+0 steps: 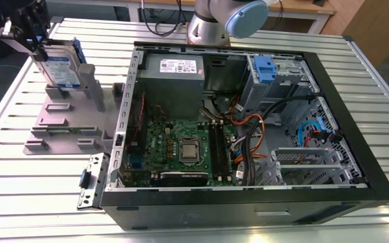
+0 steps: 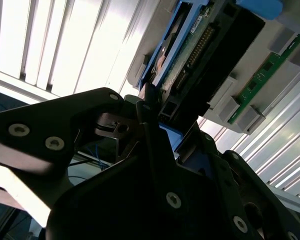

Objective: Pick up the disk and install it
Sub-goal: 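Pick up the disk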

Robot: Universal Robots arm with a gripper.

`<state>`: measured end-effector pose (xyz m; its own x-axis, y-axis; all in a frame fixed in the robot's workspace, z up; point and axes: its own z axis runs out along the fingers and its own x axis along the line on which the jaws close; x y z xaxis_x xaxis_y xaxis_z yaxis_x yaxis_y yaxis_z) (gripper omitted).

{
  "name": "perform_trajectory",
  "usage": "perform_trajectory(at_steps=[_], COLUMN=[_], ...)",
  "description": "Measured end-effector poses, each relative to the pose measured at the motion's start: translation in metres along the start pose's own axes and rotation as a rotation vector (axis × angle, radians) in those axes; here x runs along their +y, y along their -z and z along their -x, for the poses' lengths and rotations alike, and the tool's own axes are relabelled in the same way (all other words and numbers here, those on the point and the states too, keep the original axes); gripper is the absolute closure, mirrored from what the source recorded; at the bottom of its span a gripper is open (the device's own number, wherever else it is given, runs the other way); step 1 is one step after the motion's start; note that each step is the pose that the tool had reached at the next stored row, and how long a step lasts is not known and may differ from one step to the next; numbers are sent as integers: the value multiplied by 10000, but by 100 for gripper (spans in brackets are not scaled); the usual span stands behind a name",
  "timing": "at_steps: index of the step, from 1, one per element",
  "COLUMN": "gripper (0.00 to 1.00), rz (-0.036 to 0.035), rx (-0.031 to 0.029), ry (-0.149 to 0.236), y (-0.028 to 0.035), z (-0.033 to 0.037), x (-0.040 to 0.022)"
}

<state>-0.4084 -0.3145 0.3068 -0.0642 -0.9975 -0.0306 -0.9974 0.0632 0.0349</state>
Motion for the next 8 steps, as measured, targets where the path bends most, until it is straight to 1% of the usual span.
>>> perform_trajectory(at_steps=[8], gripper=[62], rz=[1], rx=[-11], ry=[0], y=[20], z=[1], x=[1])
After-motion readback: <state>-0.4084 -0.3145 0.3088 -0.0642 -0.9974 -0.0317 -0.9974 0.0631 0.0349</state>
